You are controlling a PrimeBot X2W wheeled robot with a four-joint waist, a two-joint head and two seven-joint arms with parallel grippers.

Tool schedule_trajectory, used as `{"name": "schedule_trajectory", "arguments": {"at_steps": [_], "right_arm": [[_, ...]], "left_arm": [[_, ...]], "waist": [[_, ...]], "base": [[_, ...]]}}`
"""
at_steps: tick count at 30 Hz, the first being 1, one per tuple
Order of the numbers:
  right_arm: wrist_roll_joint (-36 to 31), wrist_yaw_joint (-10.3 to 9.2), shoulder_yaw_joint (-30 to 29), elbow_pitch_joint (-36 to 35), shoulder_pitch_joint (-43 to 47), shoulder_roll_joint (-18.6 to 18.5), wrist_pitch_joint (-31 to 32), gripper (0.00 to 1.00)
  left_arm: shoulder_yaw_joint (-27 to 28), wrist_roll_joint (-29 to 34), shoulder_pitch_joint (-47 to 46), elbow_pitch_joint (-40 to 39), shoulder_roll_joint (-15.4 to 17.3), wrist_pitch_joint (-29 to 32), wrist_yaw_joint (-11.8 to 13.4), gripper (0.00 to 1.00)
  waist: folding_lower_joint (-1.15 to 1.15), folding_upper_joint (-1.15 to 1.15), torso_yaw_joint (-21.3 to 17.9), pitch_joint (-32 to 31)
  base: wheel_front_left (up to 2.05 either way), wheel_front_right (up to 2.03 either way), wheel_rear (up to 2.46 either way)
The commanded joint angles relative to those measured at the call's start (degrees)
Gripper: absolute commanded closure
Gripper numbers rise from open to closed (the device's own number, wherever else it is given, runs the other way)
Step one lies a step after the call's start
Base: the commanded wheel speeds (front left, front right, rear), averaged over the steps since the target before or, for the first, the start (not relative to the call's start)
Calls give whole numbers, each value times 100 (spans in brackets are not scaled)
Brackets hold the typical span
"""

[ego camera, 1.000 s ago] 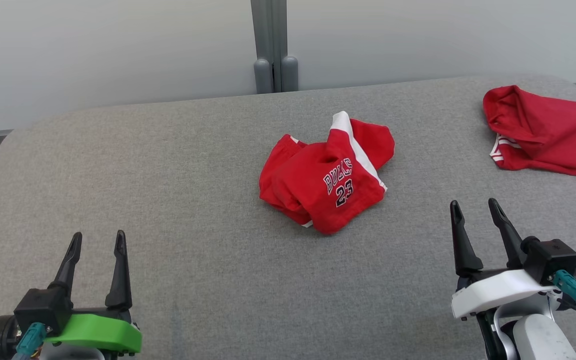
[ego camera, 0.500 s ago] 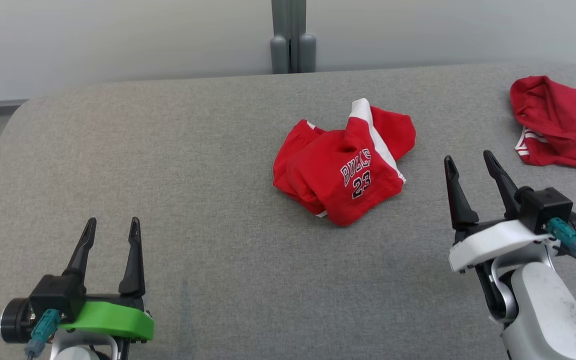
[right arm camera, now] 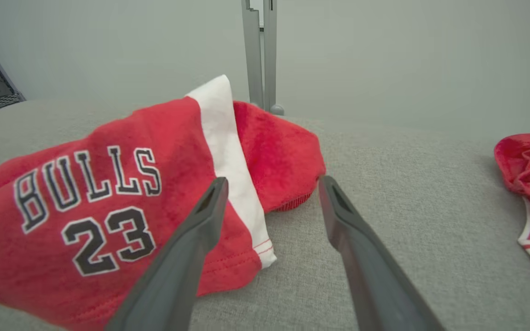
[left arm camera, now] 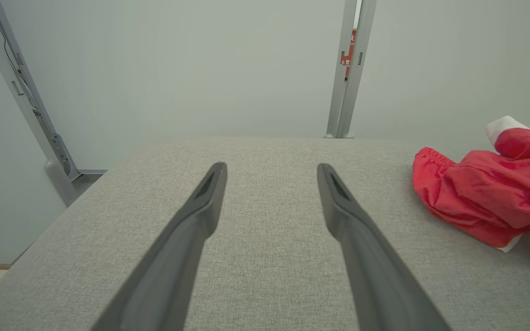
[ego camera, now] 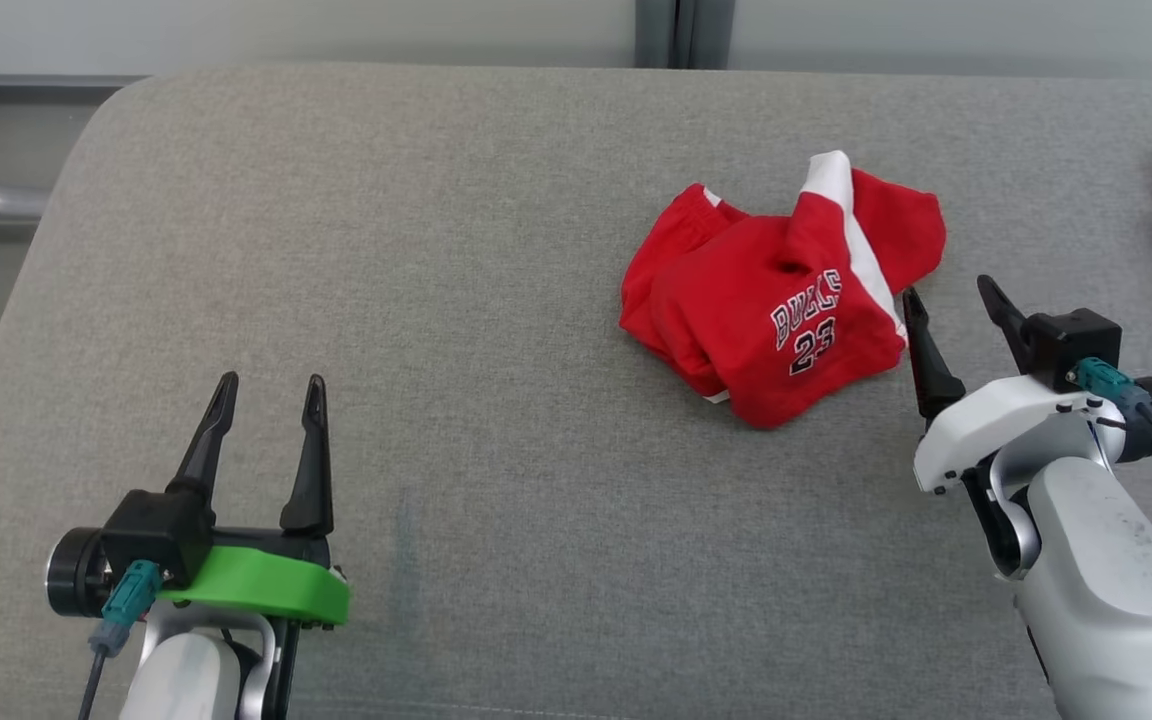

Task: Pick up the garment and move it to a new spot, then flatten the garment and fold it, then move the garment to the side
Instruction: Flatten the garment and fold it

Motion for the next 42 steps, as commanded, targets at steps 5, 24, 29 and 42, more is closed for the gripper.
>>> {"name": "schedule_trajectory", "arguments": {"at_steps": [5, 24, 29, 42], "right_arm": [[56, -9, 79, 820, -391, -120, -97, 0], [712, -11, 476, 1718, -546, -52, -216, 100], [760, -11, 486, 906, -169, -43, -225, 100], [1561, -10, 36, -1208, 1663, -244, -25, 100]], "left_arm": [[-13, 149, -279, 53, -135, -15, -122, 0], [262, 388, -200, 261, -350, -15, -269, 0], [348, 445, -80, 271, -356, -15, -279, 0], [482, 490, 138, 273, -372, -15, -305, 0]], "waist": [[0, 0, 367, 405], [0, 0, 302, 203], [0, 0, -14, -20], [0, 0, -801, -242]], "base": [[0, 0, 0], [0, 0, 0], [0, 0, 0], [0, 0, 0]]}}
